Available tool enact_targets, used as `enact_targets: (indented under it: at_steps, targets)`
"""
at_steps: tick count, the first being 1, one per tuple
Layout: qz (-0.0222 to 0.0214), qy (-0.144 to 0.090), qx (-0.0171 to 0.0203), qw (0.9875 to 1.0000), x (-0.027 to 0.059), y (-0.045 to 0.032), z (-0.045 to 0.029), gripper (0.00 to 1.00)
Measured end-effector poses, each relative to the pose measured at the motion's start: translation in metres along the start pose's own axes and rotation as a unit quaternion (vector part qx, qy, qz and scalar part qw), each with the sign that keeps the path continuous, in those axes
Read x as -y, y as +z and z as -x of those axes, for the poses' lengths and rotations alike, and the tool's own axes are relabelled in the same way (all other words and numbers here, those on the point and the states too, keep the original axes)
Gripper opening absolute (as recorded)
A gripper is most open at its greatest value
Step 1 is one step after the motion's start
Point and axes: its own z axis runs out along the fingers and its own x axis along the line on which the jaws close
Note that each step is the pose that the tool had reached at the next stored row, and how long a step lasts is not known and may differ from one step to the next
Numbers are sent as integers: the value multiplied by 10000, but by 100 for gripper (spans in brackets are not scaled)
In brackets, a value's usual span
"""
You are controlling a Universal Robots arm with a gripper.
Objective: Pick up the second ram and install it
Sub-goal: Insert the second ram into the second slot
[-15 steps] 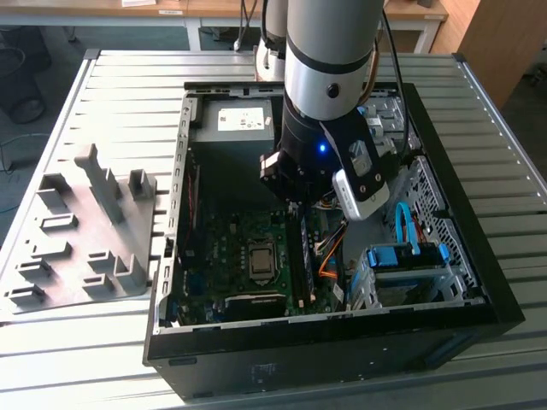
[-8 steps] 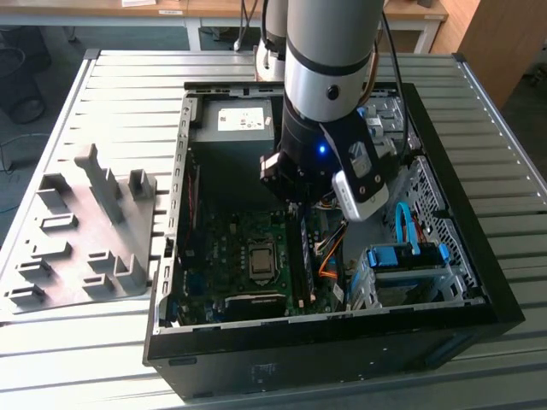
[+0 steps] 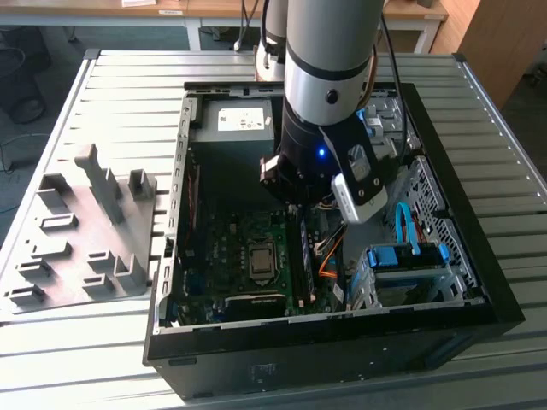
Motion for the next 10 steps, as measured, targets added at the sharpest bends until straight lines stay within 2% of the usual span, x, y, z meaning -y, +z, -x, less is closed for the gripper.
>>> enact_targets:
  at_steps: [10]
  targets:
    - [-1,0,0,10000,4,56,-2,14]
